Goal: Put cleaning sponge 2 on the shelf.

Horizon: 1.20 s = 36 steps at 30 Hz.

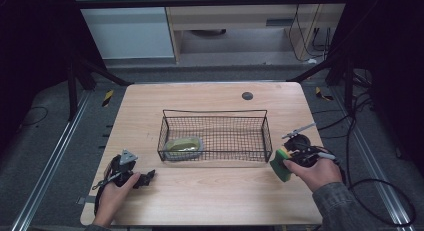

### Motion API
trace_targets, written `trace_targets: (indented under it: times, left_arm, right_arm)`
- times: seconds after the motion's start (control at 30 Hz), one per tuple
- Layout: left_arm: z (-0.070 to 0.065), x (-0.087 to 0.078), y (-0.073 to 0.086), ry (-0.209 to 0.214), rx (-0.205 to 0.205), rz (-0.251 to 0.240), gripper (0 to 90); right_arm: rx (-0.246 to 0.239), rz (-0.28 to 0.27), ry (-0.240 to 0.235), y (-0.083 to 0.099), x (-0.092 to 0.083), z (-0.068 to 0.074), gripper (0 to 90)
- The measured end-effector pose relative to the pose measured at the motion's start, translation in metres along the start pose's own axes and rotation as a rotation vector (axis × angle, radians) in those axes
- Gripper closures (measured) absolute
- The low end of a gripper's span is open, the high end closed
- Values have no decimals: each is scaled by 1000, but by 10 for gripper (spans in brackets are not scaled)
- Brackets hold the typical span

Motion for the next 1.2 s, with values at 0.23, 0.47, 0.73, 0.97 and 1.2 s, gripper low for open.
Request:
trace_targets:
  times: [0.23,0.47,0.73,0.97,1.2]
  left_arm:
    - [0,0,0,-1,-1,0,0]
    - [0,0,1,-1,0,3,0]
    - [0,-1,1,-5,-6,1,0]
    - [0,-1,1,-7,-6,-1,0]
    - [0,-1,1,-8,-6,1,0]
  right_arm:
    - [28,-91,-9,-7,-21,-19,640]
    - [28,-116,28,-22,-32,-29,640]
    - [7,-143,30,-48,-51,-28,639]
    - [18,-177,30,-67,-66,-29,639]
    - [38,-210,43,-87,-76,-25,639]
Point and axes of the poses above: each handheld gripper's, and its own axes: x roughly forward along the jaws, y roughly out of its underside, z roughly to its left, the point moved 6 cm from there along x, roughly forward along the jaws, and after that the axes turned 11 degrees about z, right-handed, at the moved point
